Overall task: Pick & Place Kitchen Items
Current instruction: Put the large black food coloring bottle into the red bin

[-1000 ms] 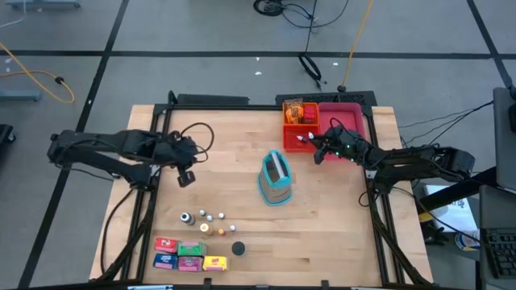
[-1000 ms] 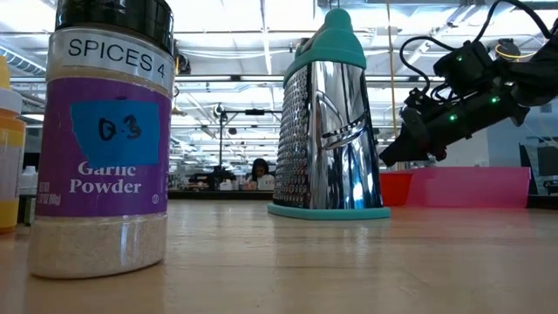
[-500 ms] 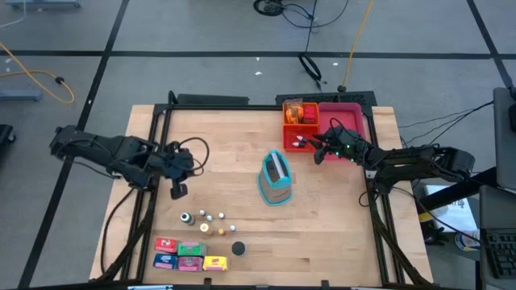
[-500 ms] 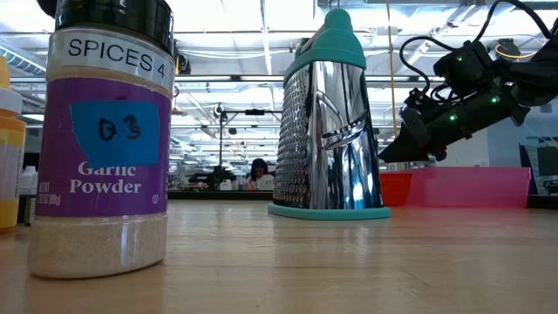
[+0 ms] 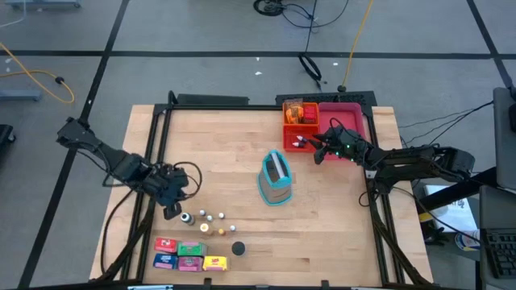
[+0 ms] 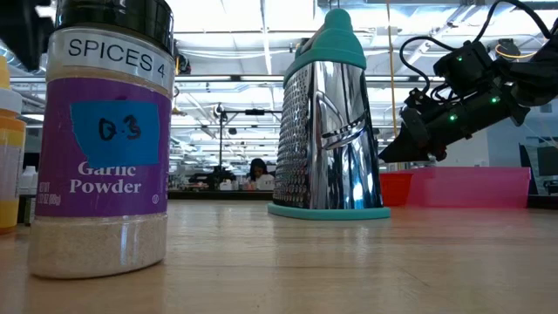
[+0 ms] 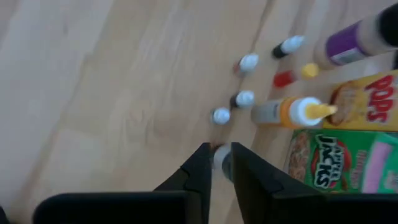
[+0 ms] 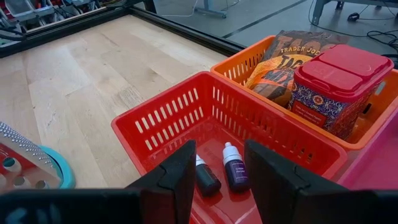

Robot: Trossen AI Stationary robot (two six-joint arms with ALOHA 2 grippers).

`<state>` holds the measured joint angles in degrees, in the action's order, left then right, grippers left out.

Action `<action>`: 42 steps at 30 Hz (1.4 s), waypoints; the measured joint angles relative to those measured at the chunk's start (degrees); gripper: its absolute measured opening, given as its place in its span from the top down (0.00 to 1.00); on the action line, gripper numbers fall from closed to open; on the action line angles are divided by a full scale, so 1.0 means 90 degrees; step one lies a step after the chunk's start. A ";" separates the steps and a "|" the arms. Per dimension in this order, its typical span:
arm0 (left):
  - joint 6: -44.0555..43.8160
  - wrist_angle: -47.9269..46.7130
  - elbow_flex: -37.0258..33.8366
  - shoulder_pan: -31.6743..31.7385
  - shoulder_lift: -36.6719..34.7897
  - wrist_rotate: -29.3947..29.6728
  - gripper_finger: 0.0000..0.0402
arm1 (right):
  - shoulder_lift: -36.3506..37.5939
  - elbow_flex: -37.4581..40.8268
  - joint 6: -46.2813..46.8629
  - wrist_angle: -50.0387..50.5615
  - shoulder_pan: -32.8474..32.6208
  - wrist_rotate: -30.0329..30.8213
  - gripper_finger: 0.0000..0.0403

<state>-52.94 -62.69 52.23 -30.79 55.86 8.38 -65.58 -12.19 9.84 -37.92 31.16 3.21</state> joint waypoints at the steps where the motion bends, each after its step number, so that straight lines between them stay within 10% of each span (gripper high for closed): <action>1: -0.0215 0.0046 -0.0088 -0.0087 0.0001 -0.0002 0.80 | 0.0000 0.0000 0.0001 0.0001 0.0000 -0.0001 0.68; 10: -0.0864 0.1173 -0.0429 -0.0627 0.0062 -0.0111 0.65 | 0.0000 0.0000 0.0001 0.0000 0.0000 -0.0028 0.68; 42: -0.1343 0.1120 -0.0411 -0.1271 0.1532 -0.0399 0.64 | 0.0000 0.0000 -0.0002 0.0002 -0.0002 -0.0030 0.68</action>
<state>-65.02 -52.62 48.53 -42.22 69.65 4.78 -65.58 -12.19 9.82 -37.90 31.14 2.94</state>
